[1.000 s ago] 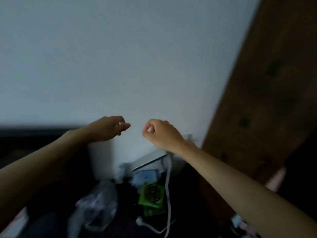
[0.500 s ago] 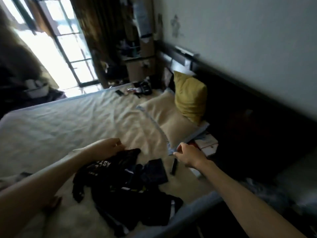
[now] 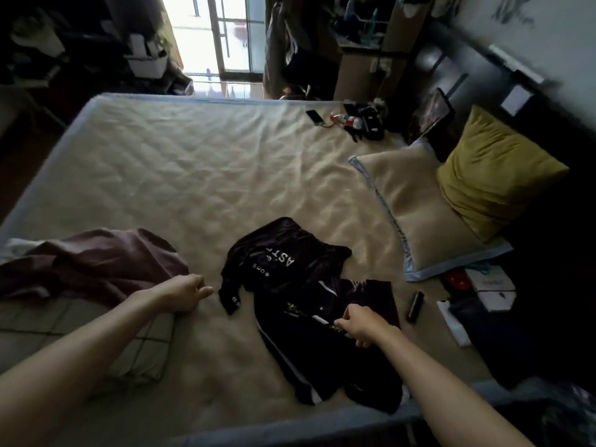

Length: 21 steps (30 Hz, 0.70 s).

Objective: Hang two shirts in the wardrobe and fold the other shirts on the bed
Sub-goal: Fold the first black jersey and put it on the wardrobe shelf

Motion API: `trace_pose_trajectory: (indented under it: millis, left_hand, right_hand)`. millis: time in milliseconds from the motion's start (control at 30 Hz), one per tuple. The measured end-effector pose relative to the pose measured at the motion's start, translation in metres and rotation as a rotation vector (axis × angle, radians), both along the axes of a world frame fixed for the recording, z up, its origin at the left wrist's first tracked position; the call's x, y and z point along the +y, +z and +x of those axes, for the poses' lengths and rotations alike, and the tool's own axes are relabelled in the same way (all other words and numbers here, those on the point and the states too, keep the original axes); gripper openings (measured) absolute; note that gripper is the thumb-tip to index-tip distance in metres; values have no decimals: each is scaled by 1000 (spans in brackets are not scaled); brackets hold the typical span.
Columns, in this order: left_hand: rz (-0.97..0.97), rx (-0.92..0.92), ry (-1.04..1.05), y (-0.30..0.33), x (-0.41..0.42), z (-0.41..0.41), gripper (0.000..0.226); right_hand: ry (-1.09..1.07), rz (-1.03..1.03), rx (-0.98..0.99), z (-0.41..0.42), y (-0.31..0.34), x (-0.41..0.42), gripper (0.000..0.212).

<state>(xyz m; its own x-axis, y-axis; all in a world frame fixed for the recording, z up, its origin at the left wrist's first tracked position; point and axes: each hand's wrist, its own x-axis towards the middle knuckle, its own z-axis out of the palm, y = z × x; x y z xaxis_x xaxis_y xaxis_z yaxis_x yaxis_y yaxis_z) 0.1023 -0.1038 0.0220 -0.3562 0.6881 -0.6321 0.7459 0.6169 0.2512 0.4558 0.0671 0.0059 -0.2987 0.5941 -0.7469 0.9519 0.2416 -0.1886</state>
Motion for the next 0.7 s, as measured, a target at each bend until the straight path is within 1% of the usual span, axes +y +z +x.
trace_pose_trajectory:
  millis: [167,267,400,467,600,667,700]
  left_hand:
    - [-64,-134,83,-62,-23,-30,31]
    - [-113,-216,198,-109,-29,-32,31]
    - [-117,-237,252,-192,-21,-27,31]
    - [-50,-294,360,-229,-3,-23,28]
    - [241,-548,764,-287,58,-7,15]
    - [330,-654,944,-311,93,-1,18]
    - [345,-710,1008,-323,107,1,19]
  right_hand:
    - [80,-10,-67,-52,-38,-5,32]
    - [142,-26,-55,-83,-86,-5,36]
    - [191,10,-21,-127,-163,-3,49]
    - [209,92,42,-149,-202,1,54]
    - [295,287,151,-188,-263,23,75]
    - [341,301,114,-201,-288,36,76]
    - [357,292,83,-206,-296,41,70]
